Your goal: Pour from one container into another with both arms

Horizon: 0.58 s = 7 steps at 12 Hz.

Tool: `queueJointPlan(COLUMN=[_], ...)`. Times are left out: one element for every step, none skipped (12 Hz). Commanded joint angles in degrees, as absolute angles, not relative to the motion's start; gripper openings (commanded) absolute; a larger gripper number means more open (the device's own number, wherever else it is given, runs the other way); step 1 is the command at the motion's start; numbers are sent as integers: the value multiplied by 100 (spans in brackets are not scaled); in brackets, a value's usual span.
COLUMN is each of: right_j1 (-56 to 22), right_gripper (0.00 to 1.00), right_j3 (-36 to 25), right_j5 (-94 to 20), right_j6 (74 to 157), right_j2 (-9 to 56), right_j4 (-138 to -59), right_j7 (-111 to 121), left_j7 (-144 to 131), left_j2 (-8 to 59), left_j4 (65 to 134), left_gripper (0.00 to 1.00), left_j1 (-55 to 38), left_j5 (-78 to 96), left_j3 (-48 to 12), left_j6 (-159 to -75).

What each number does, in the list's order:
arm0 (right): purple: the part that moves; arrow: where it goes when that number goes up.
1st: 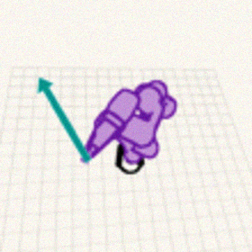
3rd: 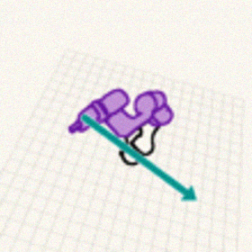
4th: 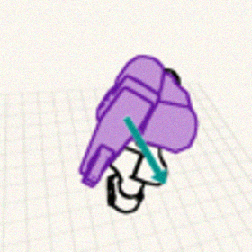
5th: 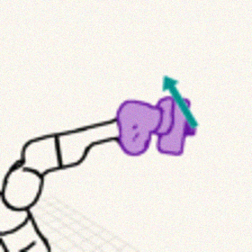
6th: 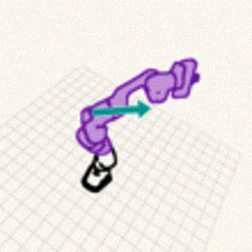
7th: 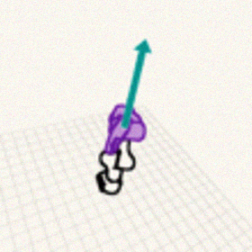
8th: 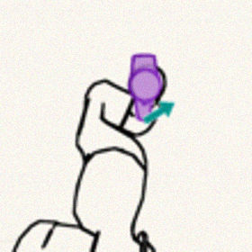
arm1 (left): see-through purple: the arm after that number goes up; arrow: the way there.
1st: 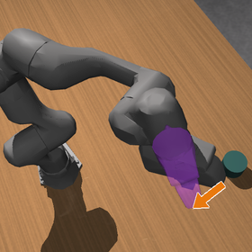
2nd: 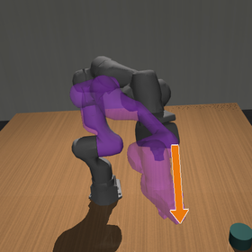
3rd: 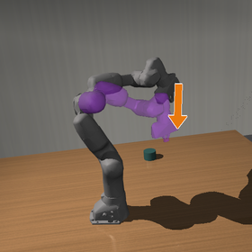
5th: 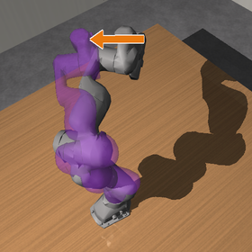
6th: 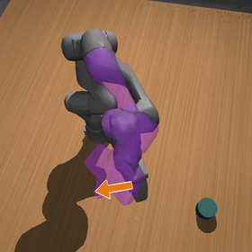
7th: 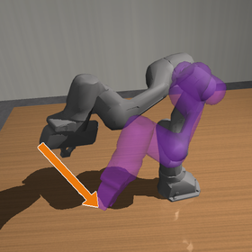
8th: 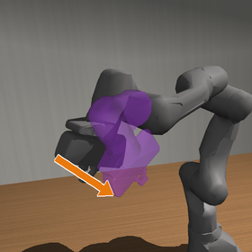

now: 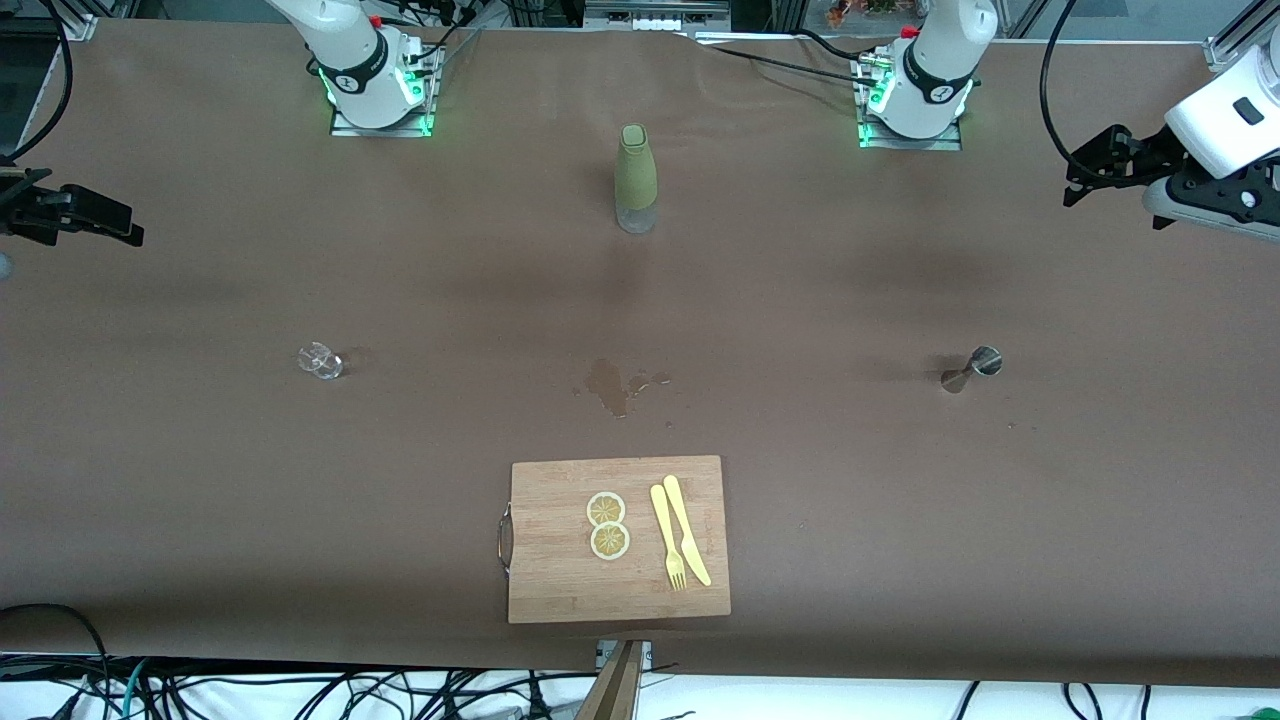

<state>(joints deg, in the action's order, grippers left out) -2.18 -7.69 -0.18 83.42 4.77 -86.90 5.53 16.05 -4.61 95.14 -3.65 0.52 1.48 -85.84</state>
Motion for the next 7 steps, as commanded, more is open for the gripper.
queueJointPlan(right_j1=[-176,-176,-176,-176,-176,-176,-176], right_gripper=[100,100,100,100,100,100,100], right_j3=[-756,-756,-756,-756,-756,-756,-756], right_j5=[-105,-105,-105,-105,-105,-105,-105], right_j6=[8244,8244,8244,8235,8235,8235,8244], right_j2=[510,510,510,510,510,510,510], right_j4=[-8587,-8587,-8587,-8587,-8587,-8587,-8587], right_j7=[598,598,598,598,598,598,598], left_j7=[2678,2794,2952,3232,3495,3733,3979], left_j2=[-387,-395,-387,-378,-369,-369,-369], left_j4=[9430,9448,9466,9475,9527,9623,9711], left_gripper=[100,100,100,100,100,100,100], left_j1=[-80,-36,-9,78,210,246,385], left_j5=[403,422,439,518,562,623,737], left_j3=[202,202,202,202,202,202,202], left_j6=[-8701,-8727,-8736,-8771,-8850,-8929,-8964])
